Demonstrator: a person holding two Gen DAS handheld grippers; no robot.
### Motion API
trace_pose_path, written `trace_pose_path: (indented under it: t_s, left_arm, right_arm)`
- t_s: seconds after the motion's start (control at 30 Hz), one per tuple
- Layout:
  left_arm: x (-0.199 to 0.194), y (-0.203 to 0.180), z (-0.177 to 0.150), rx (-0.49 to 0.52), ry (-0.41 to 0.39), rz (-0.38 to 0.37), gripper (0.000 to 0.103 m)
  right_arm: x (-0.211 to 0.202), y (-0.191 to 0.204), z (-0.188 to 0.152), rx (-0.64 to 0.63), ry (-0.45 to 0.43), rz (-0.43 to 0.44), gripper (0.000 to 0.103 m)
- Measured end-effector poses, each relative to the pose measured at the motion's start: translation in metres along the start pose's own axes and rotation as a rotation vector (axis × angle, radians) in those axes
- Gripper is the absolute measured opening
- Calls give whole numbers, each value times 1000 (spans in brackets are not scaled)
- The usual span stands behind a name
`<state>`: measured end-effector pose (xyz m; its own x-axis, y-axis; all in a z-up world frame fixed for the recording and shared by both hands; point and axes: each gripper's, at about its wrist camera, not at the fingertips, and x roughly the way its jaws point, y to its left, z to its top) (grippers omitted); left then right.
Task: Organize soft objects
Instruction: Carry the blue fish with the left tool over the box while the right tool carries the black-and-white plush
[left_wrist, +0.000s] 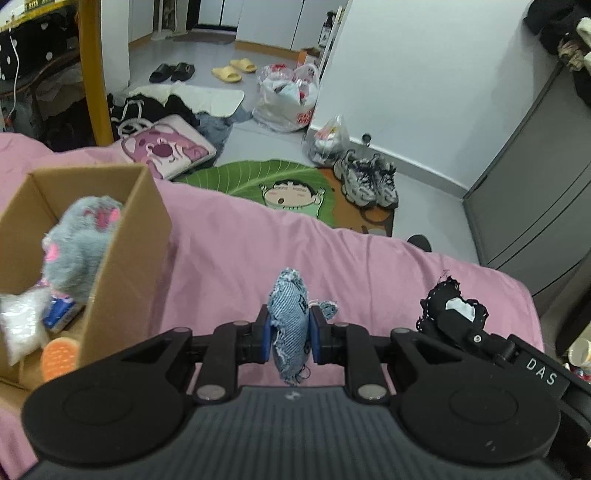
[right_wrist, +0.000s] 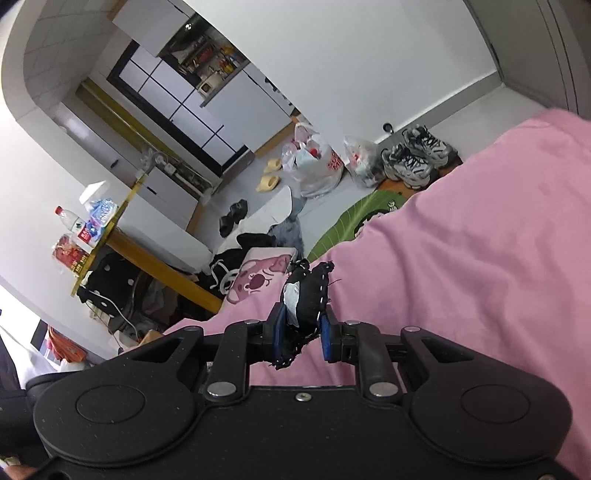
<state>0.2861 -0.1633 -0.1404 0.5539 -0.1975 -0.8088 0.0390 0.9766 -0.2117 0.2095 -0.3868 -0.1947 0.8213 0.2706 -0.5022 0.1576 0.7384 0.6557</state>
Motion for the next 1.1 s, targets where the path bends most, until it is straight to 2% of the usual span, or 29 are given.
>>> trace_pose_path:
  t_s: [0.43, 0.77, 1.1]
  left_arm:
    - [-76, 17, -20, -2, -95, -13, 19]
    - [-120, 29, -33, 11, -146, -13, 19]
    - [-156, 42, -43, 8, -198, -18, 19]
  right_arm:
    - [-46, 23, -15, -28, -90, 55, 21]
    - [-71, 40, -27, -60, -120, 51, 21]
    - [-99, 71, -34, -182, -145, 34, 21]
